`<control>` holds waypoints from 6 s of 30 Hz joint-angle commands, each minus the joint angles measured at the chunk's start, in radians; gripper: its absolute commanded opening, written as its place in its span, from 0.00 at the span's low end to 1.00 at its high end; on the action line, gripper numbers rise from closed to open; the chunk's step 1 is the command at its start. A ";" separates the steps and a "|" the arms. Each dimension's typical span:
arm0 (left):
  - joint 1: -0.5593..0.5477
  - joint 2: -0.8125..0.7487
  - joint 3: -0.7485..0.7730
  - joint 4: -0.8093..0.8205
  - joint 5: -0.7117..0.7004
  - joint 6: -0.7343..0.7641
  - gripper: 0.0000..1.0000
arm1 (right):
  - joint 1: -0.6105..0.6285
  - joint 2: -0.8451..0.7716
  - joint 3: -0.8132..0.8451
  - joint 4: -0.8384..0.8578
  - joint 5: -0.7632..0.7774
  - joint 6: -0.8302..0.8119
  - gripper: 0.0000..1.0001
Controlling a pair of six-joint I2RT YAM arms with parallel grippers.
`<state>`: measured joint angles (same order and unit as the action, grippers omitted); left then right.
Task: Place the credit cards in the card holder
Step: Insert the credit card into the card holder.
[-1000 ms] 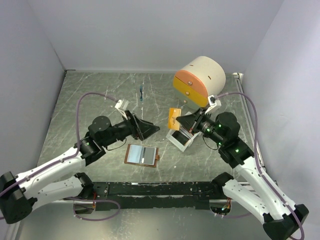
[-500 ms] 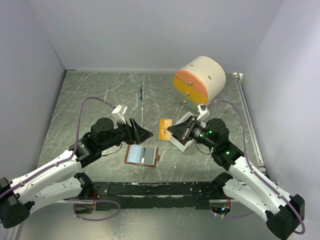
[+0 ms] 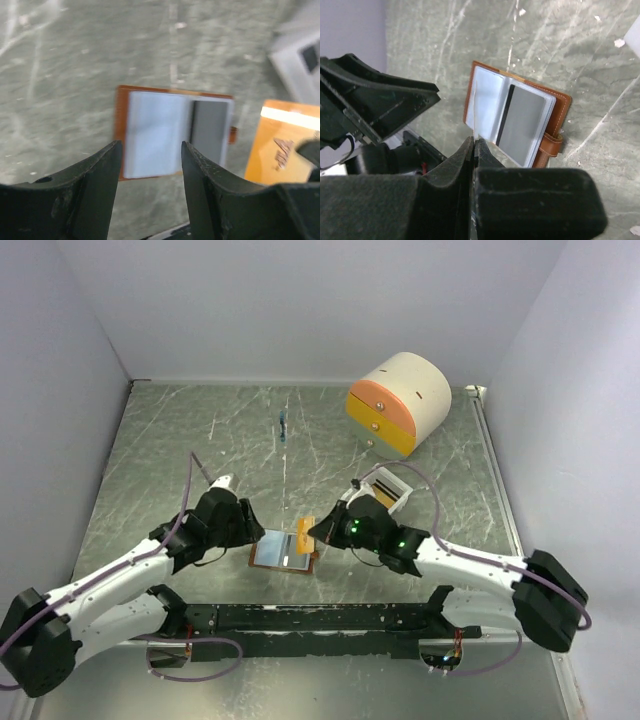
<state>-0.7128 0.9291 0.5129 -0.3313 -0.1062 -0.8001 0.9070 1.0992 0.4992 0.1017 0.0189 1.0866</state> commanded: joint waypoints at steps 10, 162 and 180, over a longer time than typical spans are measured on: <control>0.240 0.060 -0.167 0.158 0.238 0.038 0.49 | 0.127 0.254 0.021 0.172 0.154 0.145 0.00; 0.244 0.138 -0.340 0.368 0.407 0.001 0.25 | 0.204 0.452 -0.136 0.501 0.250 0.220 0.06; 0.244 0.148 -0.332 0.369 0.410 0.007 0.25 | 0.205 0.427 -0.052 0.263 0.277 0.194 0.23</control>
<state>-0.4728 1.0626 0.2047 0.0788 0.3004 -0.8047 1.1057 1.4895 0.4313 0.4126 0.3023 1.2984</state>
